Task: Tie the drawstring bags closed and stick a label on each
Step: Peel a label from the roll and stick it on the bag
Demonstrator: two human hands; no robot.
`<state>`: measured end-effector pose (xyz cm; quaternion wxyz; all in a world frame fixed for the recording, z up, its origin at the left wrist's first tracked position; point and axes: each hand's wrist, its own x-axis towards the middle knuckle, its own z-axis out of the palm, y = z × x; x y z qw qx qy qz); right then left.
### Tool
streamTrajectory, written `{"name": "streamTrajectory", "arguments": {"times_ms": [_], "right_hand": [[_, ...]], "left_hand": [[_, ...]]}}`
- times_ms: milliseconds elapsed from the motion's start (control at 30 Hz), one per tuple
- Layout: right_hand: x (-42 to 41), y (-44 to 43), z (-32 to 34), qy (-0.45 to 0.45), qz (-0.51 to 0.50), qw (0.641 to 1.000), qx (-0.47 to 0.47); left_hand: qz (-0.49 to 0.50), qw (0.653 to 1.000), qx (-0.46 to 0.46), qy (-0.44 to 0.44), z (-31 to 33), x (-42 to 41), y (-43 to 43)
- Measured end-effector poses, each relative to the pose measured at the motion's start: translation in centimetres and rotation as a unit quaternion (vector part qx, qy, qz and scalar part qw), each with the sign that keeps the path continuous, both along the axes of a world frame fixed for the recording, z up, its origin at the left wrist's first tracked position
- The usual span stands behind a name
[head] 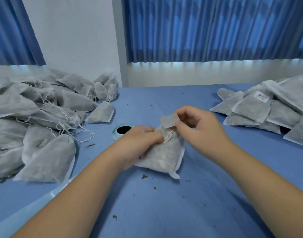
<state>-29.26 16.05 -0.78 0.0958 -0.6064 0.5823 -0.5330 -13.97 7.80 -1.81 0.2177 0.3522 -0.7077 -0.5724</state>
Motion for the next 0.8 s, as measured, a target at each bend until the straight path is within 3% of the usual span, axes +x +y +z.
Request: {"name": "streamTrajectory", "arguments": {"times_ms": [433,600,800], "right_hand": [[0.3,1.4,-0.9,0.305,-0.003,0.950,-0.069],[0.2,1.9,-0.3,0.350,0.025,0.936,-0.043],[-0.2,2.1,-0.6,0.322,0.032,0.946,0.012]], "left_hand": [[-0.017,0.999,0.041,0.015,-0.4,0.7,0.0],[-0.035,0.993,0.096,0.060,-0.6,1.1,-0.2],[-0.042,0.986,0.123,0.104,-0.6,0.8,-0.1]]}}
